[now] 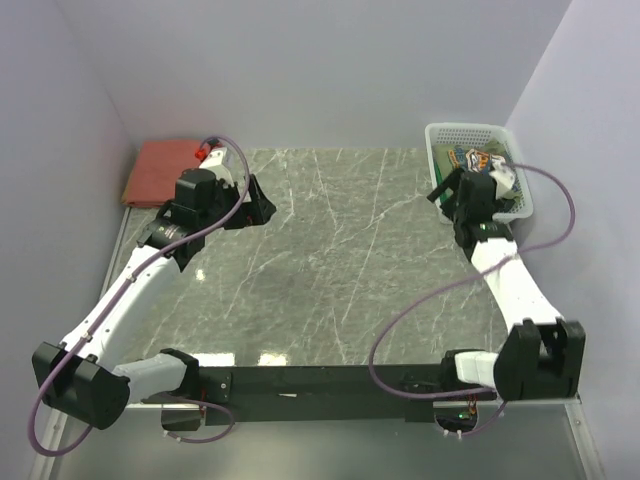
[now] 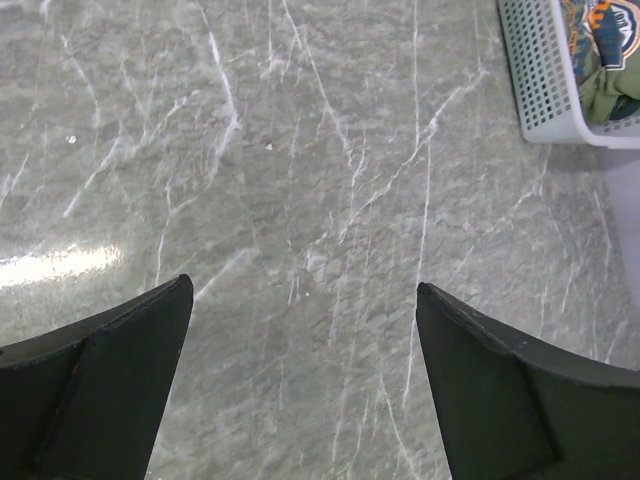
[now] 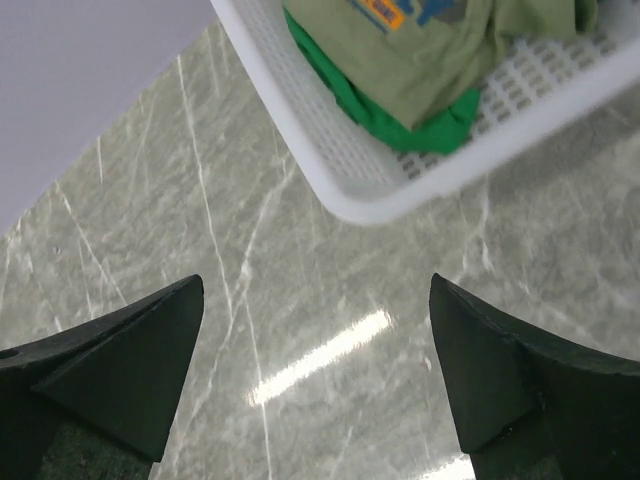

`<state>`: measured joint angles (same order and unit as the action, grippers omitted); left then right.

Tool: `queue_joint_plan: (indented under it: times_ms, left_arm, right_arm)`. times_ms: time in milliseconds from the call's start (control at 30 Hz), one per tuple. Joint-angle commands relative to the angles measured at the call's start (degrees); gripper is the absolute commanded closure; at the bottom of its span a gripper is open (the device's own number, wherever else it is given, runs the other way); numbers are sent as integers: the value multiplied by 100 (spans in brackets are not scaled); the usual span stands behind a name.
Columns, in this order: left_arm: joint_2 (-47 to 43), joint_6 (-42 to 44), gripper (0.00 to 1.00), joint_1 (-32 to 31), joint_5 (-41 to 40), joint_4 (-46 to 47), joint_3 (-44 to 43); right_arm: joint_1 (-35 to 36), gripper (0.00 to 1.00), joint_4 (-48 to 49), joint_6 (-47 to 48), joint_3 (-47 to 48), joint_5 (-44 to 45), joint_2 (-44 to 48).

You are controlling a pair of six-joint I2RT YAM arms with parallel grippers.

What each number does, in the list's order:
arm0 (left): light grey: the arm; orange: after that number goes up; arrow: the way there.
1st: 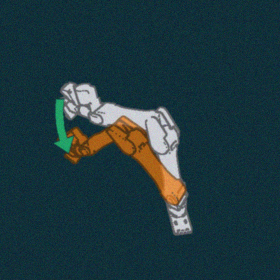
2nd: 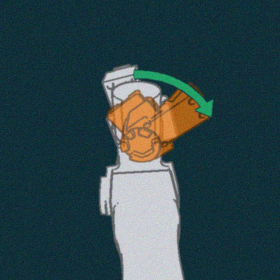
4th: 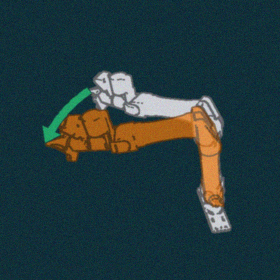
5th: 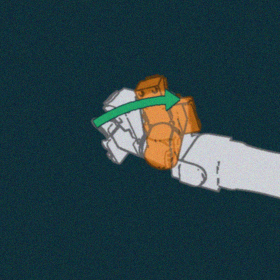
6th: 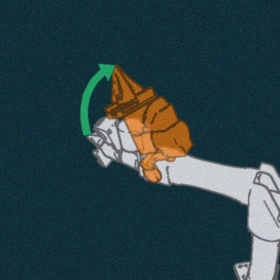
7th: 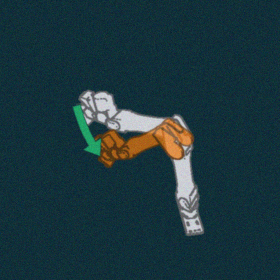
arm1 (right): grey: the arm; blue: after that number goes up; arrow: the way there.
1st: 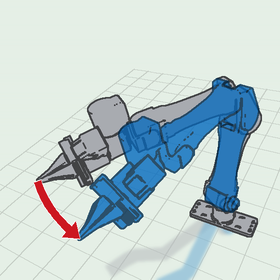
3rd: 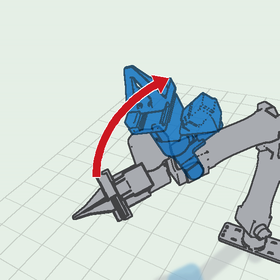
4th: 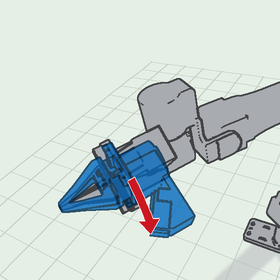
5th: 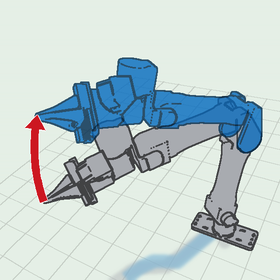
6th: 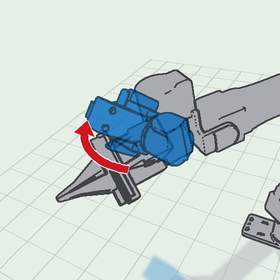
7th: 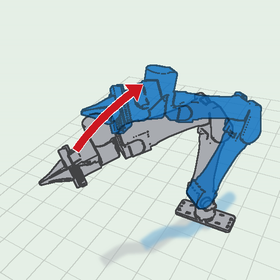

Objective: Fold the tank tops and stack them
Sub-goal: Grab the tank top from the pile

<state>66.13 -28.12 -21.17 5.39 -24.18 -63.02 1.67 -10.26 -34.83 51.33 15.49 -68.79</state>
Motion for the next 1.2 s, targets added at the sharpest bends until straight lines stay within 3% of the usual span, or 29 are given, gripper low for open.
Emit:
queue_joint_plan:
  times_ms: [0,233,333,433,567,867,967,1000,1067,1100,1167]
  left_arm:
    - [49,61,1,7,190,28,-298]
    - [155,35,1,7,191,54,-342]
    - [216,8,1,7,252,37,-377]
    - [251,-9,1,7,261,72,-351]
    - [321,-1,1,16,252,89,-325]
    - [524,-27,1,16,296,142,-263]
    - [541,-53,1,16,288,151,-254]
    - [533,-71,1,16,287,151,-245]
    - [524,-88,1,16,270,151,-254]
    - [515,-97,1,16,261,142,-263]
    - [515,-123,2,16,261,142,-289]
  right_arm:
    - [-9,1,42,450,991,192,-745]
    - [-350,4,-1002,609,3626,578,-3199]
    - [-684,9,-1476,451,5144,307,-4350]
    - [-1027,13,-1777,223,5999,-157,-5239]
    - [-1344,18,-1716,-41,6362,-827,-5846]
    - [-1433,26,-1628,-182,6504,-1136,-6418]
    - [-1442,46,-1523,-208,6319,-1066,-6348]
    - [-1433,69,-1514,-226,6267,-952,-6226]
    - [-1433,85,-1304,-235,5986,-916,-6015]
    - [-1433,100,-1251,-226,5915,-855,-5788]
    - [-1424,100,-1198,-174,5801,-758,-5558]
